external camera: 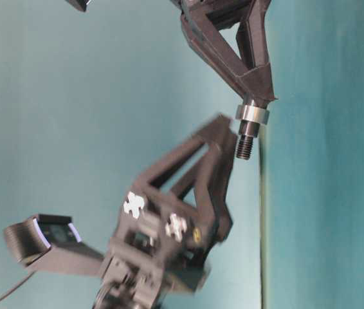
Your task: Insert the washer onto the shaft with both hands.
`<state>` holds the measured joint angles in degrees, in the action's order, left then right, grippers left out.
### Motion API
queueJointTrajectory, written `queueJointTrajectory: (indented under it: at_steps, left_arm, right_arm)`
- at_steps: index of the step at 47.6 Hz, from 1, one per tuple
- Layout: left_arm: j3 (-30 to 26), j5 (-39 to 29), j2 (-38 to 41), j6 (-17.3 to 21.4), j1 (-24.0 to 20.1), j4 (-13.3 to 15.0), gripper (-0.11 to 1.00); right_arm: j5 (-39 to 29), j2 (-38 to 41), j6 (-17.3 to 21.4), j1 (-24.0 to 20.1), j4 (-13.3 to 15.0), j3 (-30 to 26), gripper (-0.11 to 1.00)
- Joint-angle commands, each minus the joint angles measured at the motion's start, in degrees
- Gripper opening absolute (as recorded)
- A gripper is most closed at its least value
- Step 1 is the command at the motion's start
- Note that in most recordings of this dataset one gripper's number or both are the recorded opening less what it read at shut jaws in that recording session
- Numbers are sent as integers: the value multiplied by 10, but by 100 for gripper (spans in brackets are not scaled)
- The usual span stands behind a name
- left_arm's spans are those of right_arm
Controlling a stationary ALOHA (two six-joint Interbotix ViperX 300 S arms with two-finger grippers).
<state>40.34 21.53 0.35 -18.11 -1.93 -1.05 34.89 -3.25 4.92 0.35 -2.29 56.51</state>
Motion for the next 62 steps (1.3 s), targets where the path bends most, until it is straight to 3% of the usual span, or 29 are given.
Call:
queueJointTrajectory:
  at_steps: [1, 10, 18, 33, 62]
  left_arm:
    - [6, -42, -27, 25, 11, -1, 80]
    - [35, -143, -76, 118, 32, -1, 80]
    - [52, -204, -120, 149, 33, -1, 80]
    - [83, -236, -149, 153, 33, -1, 80]
    - [84, -239, -147, 152, 33, -1, 80]
  right_arm:
    - [2, -6, 3, -1, 1, -8, 0]
    - [-7, -7, 2, -1, 1, -8, 0]
    - [-8, -7, 2, -1, 1, -8, 0]
    - [-8, -7, 2, -1, 1, -8, 0]
    - [-8, -7, 2, -1, 1, -7, 0]
